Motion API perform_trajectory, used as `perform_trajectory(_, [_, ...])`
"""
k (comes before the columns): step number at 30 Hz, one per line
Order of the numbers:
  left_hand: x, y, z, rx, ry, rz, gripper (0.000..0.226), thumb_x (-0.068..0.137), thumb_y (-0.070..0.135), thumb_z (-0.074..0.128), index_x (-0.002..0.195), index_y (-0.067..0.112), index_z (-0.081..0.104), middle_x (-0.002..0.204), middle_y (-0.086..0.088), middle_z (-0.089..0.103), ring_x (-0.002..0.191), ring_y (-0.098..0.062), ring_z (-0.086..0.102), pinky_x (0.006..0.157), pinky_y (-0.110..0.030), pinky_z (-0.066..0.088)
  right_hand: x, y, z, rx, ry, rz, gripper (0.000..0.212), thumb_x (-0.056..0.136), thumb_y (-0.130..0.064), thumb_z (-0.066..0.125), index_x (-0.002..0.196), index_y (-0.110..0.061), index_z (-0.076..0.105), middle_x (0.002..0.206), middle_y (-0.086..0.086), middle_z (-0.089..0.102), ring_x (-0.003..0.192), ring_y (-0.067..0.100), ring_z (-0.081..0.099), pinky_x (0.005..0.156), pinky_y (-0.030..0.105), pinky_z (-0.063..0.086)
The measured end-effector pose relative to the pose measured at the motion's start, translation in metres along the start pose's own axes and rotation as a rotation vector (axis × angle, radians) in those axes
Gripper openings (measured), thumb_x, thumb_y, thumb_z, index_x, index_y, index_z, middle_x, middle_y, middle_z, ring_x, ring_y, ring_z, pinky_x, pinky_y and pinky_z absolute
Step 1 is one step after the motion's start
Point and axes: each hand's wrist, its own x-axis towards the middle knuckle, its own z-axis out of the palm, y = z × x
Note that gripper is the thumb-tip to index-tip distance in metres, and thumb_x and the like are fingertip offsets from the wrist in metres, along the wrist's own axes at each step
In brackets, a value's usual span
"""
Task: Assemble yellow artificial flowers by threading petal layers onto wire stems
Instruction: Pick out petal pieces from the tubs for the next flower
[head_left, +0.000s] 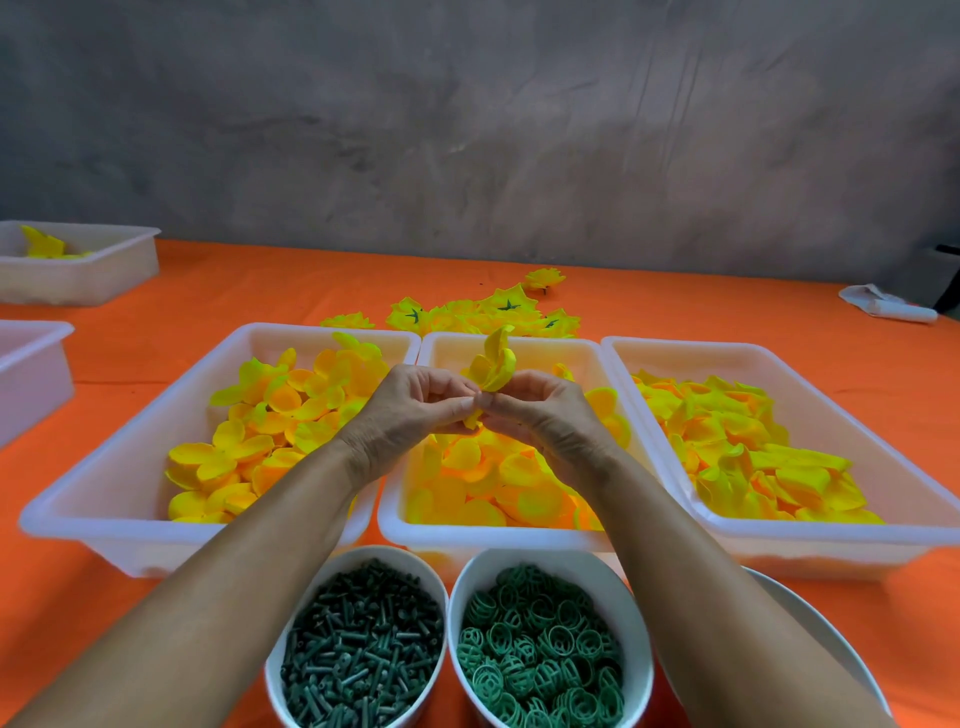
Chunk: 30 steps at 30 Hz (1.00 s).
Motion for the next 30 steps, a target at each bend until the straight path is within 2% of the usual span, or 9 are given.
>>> perform_trajectory(3, [-0.001, 0.0, -0.002, -0.012, -0.038, 0.003, 0.007, 0.078, 0.006, 0.066, 0.078, -0.001, 0.068, 0.086, -0.003, 0.067, 0.081, -0.023, 0.066, 0.078, -0.037, 0.059, 0.001, 0.002, -0.001, -0.017, 0.006, -0.003, 0.026, 0.072, -0.007, 0.076, 0.094, -0.003, 0.065, 0.09, 0.01, 0.07, 0.081, 0.02, 0.068, 0.077, 0.03, 0.057])
perform_trajectory(7, [-0.002, 0.0, -0.001, -0.002, -0.049, 0.006, 0.011, 0.084, -0.004, 0.061, 0.077, 0.001, 0.068, 0.08, 0.004, 0.07, 0.078, -0.017, 0.067, 0.076, -0.034, 0.059, 0.003, 0.002, -0.002, -0.009, -0.013, 0.012, 0.028, 0.073, -0.004, 0.075, 0.1, -0.001, 0.066, 0.096, 0.013, 0.069, 0.084, 0.02, 0.068, 0.077, 0.028, 0.057])
perform_trajectory(13, [-0.002, 0.003, 0.0, -0.003, -0.013, 0.004, 0.011, 0.084, -0.002, 0.061, 0.077, 0.002, 0.068, 0.086, -0.005, 0.067, 0.077, -0.017, 0.067, 0.074, -0.032, 0.059, 0.002, 0.002, -0.001, -0.02, -0.037, -0.03, 0.038, 0.063, -0.013, 0.077, 0.098, -0.002, 0.067, 0.099, 0.016, 0.07, 0.086, 0.022, 0.069, 0.082, 0.034, 0.056])
perform_trajectory(17, [-0.003, 0.003, 0.003, 0.037, 0.007, 0.005, 0.016, 0.086, -0.004, 0.059, 0.074, 0.003, 0.067, 0.085, -0.005, 0.066, 0.077, -0.018, 0.067, 0.075, -0.035, 0.059, 0.002, 0.002, -0.002, -0.057, -0.043, -0.054, 0.029, 0.072, -0.005, 0.075, 0.099, 0.0, 0.067, 0.097, 0.016, 0.07, 0.083, 0.02, 0.069, 0.08, 0.032, 0.057])
perform_trajectory(22, [-0.001, 0.004, 0.004, 0.029, 0.094, 0.01, 0.015, 0.088, -0.005, 0.056, 0.076, 0.002, 0.062, 0.084, -0.01, 0.064, 0.067, -0.013, 0.068, 0.067, -0.027, 0.059, -0.001, -0.001, -0.001, -0.078, -0.057, -0.088, 0.021, 0.076, 0.001, 0.071, 0.097, -0.001, 0.069, 0.087, 0.01, 0.072, 0.077, 0.018, 0.07, 0.072, 0.027, 0.057])
perform_trajectory(24, [-0.001, 0.005, 0.006, 0.05, 0.085, 0.012, 0.014, 0.089, -0.003, 0.056, 0.077, 0.001, 0.061, 0.083, -0.011, 0.063, 0.067, -0.014, 0.067, 0.069, -0.029, 0.059, -0.001, -0.001, 0.0, -0.103, -0.036, -0.104, 0.018, 0.078, 0.0, 0.071, 0.096, -0.001, 0.069, 0.086, 0.012, 0.072, 0.076, 0.019, 0.07, 0.071, 0.028, 0.058])
perform_trajectory(26, [-0.001, 0.005, 0.008, 0.096, 0.037, 0.013, 0.014, 0.089, -0.001, 0.057, 0.075, 0.003, 0.061, 0.082, -0.008, 0.061, 0.069, -0.014, 0.065, 0.068, -0.033, 0.06, -0.002, 0.0, 0.002, -0.179, 0.008, -0.106, 0.013, 0.08, -0.003, 0.07, 0.092, 0.002, 0.07, 0.087, 0.018, 0.072, 0.076, 0.021, 0.069, 0.072, 0.031, 0.059])
perform_trajectory(28, [-0.001, 0.005, 0.011, 0.145, 0.016, 0.017, 0.018, 0.088, -0.003, 0.058, 0.072, 0.005, 0.06, 0.081, -0.009, 0.058, 0.069, -0.015, 0.062, 0.063, -0.034, 0.06, 0.0, 0.003, 0.004, -0.308, 0.078, -0.098, 0.004, 0.08, -0.002, 0.066, 0.078, -0.003, 0.07, 0.079, 0.019, 0.068, 0.072, 0.024, 0.063, 0.071, 0.04, 0.057])
perform_trajectory(30, [0.0, 0.003, 0.013, 0.188, 0.037, 0.032, 0.023, 0.088, -0.006, 0.056, 0.069, 0.006, 0.059, 0.08, -0.011, 0.055, 0.065, -0.016, 0.058, 0.055, -0.031, 0.059, 0.005, 0.008, 0.003, -0.476, 0.174, -0.095, 0.02, 0.078, -0.002, 0.065, 0.062, -0.013, 0.063, 0.066, 0.012, 0.057, 0.065, 0.021, 0.05, 0.062, 0.041, 0.047])
